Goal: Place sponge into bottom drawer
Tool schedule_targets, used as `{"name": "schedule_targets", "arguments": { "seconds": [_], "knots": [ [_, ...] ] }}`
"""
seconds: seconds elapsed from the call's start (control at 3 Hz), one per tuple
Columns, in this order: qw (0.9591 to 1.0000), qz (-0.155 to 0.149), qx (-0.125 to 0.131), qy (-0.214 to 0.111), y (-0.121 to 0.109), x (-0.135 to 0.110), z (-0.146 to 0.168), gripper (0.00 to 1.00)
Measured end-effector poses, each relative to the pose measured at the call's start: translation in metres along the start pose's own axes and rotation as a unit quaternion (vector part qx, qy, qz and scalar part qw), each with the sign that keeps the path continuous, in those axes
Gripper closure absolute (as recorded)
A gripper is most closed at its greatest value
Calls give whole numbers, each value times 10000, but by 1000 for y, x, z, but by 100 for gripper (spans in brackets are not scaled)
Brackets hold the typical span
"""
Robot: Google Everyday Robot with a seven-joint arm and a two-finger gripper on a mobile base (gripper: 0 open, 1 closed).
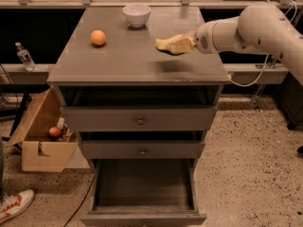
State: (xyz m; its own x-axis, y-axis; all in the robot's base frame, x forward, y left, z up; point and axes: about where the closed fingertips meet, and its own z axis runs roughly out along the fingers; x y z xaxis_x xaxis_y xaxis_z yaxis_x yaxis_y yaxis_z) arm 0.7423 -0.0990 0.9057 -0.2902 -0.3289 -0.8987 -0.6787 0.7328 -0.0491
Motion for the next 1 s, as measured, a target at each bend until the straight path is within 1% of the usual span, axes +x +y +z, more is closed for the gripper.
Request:
{"name": "schedule_targets", "arguments": {
  "seconds": [0.33, 0.67, 1.0],
  "knots": [
    [9994, -172, -285, 60, 31, 8, -19, 100],
    [9971, -351, -679, 55, 91, 31, -52, 100],
    [9950, -448, -877, 163, 163, 71, -92, 100]
  ]
}}
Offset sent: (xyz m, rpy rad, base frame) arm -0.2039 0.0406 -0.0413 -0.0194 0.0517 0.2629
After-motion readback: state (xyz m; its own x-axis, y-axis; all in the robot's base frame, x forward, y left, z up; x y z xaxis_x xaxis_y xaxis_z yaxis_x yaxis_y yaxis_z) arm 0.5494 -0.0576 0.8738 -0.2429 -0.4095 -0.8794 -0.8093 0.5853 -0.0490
